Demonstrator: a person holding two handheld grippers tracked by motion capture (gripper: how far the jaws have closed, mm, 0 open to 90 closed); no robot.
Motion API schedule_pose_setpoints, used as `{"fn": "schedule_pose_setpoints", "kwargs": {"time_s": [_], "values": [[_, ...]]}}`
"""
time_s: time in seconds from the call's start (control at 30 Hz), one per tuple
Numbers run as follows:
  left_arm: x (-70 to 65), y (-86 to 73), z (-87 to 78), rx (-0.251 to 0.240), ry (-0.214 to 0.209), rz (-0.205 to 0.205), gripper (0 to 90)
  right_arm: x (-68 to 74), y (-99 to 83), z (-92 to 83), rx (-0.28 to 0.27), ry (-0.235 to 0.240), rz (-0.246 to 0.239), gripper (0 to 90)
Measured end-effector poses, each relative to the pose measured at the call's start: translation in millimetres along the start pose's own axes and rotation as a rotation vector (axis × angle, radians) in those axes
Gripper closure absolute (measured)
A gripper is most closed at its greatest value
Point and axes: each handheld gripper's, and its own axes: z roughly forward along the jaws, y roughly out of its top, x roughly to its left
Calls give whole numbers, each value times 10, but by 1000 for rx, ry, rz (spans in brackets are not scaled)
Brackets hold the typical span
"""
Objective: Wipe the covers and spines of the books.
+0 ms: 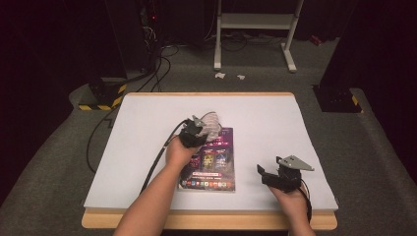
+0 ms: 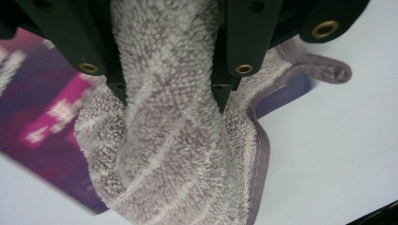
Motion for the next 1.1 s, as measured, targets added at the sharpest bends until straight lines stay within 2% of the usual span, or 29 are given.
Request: {"fn": "schedule_pose_setpoints", "kwargs": {"time_s": [0.13, 0.17, 0.2, 0.27, 0.33, 0.47, 0.57, 0.73, 0.83, 1.1], "values": [[223, -113, -79, -3, 35, -39, 646, 2, -10, 16, 5, -5, -2, 177], [271, -145, -106, -1, 73, -34, 648, 5, -11, 19, 8, -6, -2, 177], [308, -171, -122, 0, 90, -35, 652, 8, -12, 22, 10, -6, -3, 177], [380, -216, -145, -6, 94, -62, 654, 10, -14, 26, 10, -8, -5, 177], [423, -237, -166, -2, 101, -67, 656, 11, -19, 30, 13, -10, -4, 177], [450, -231, -233, -28, 87, -87, 658, 9, -21, 33, 13, -10, -3, 178], [443, -220, -280, -41, 78, -74, 657, 5, -20, 32, 15, -11, -2, 178], [423, -202, -374, -75, 59, -86, 657, 8, -19, 29, 12, -10, -4, 179], [410, -193, -452, -102, 49, -82, 657, 13, -16, 22, 10, -11, -3, 180], [341, -183, -595, -135, 38, -56, 657, 24, -18, 41, 15, -8, -6, 181]]}}
